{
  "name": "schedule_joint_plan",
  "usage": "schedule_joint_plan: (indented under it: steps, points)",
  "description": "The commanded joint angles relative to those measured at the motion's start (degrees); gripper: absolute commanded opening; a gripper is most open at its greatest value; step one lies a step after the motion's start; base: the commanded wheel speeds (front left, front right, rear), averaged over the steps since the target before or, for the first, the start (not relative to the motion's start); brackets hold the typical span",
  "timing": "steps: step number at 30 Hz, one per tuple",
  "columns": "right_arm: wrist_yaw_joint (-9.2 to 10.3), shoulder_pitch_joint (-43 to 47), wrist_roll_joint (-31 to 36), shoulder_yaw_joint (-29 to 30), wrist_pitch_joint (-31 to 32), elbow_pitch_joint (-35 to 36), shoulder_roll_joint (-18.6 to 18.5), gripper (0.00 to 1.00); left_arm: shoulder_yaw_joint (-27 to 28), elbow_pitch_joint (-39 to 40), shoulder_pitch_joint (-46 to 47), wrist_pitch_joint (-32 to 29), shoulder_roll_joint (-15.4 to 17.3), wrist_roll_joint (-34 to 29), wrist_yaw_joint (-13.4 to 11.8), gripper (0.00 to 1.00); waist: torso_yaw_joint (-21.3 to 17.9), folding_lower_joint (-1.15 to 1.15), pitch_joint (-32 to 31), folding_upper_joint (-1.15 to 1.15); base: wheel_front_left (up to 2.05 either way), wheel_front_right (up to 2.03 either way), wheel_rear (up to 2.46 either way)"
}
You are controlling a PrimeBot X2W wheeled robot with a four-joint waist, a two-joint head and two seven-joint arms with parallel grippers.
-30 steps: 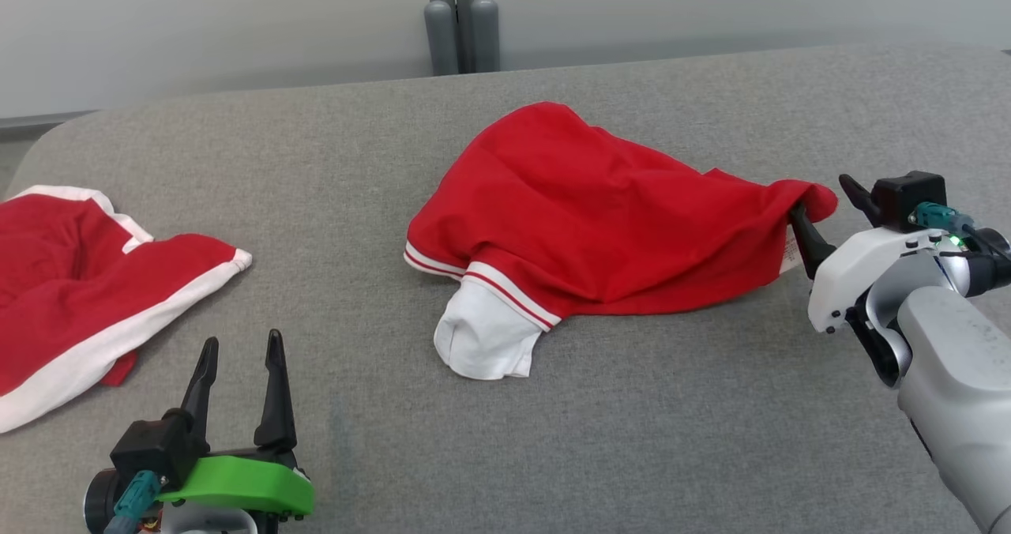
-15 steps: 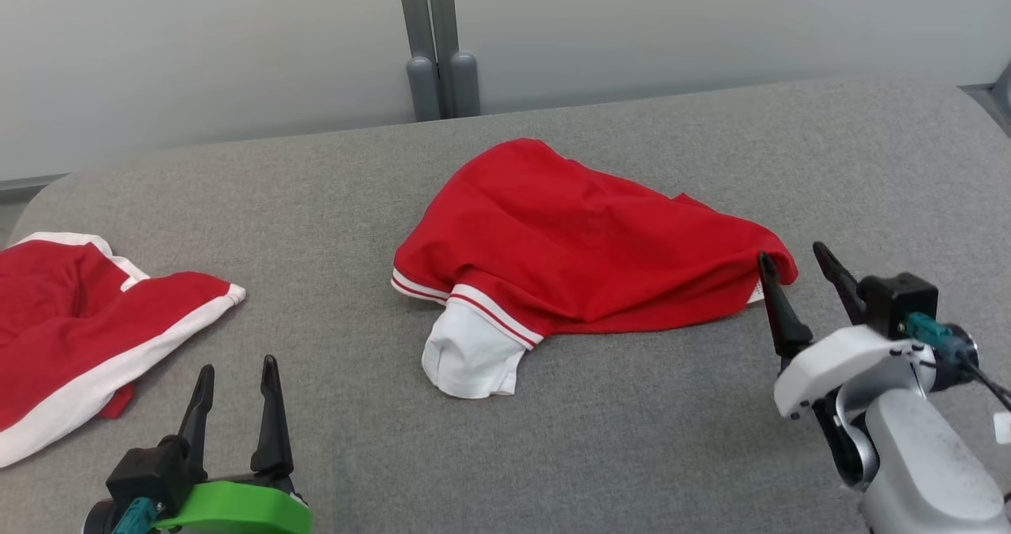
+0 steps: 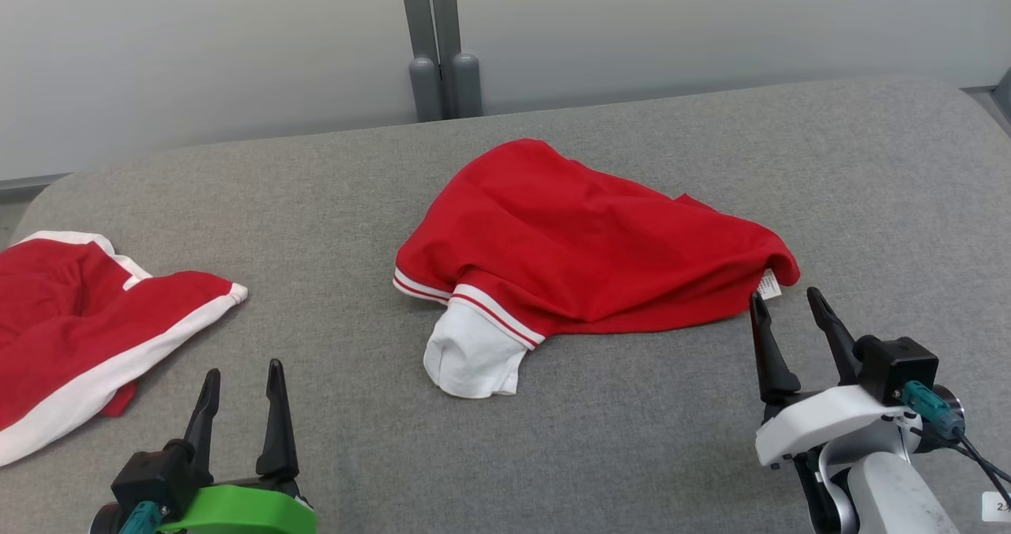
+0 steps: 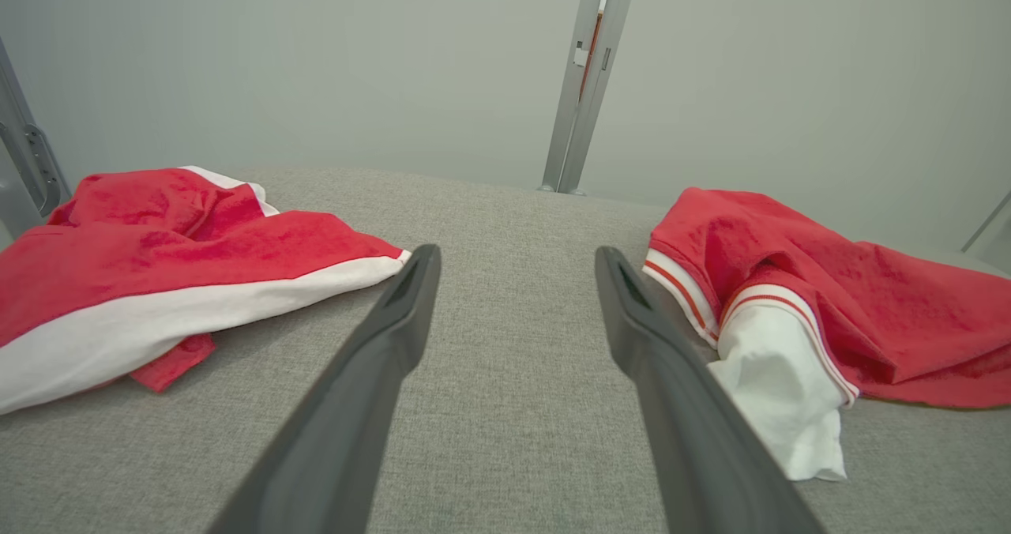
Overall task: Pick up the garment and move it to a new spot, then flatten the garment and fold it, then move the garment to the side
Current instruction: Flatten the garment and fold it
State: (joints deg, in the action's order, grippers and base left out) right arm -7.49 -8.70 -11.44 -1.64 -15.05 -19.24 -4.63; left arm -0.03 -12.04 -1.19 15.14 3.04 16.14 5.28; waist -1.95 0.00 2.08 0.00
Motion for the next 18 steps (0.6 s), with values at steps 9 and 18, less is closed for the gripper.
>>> schedule_joint_plan:
  steps: [9, 18]
  points:
    - [-0.01, -0.7, -0.6, -0.6, -0.2, -1.1, 0.2, 1.00, -2.3, -1.1, 1.6, -0.2, -0.1, 1.3, 0.9, 1.00, 0.5, 0.00, 0.3, 0.00, 0.00, 0.00, 0.00]
    - [-0.01, -2.5, -1.1, -1.9, -0.2, -1.9, -0.2, 1.00, -12.6, -6.5, 7.2, -13.9, 2.6, 5.5, 2.2, 1.00, -0.8, 0.00, 1.5, 0.00, 0.00, 0.00, 0.00]
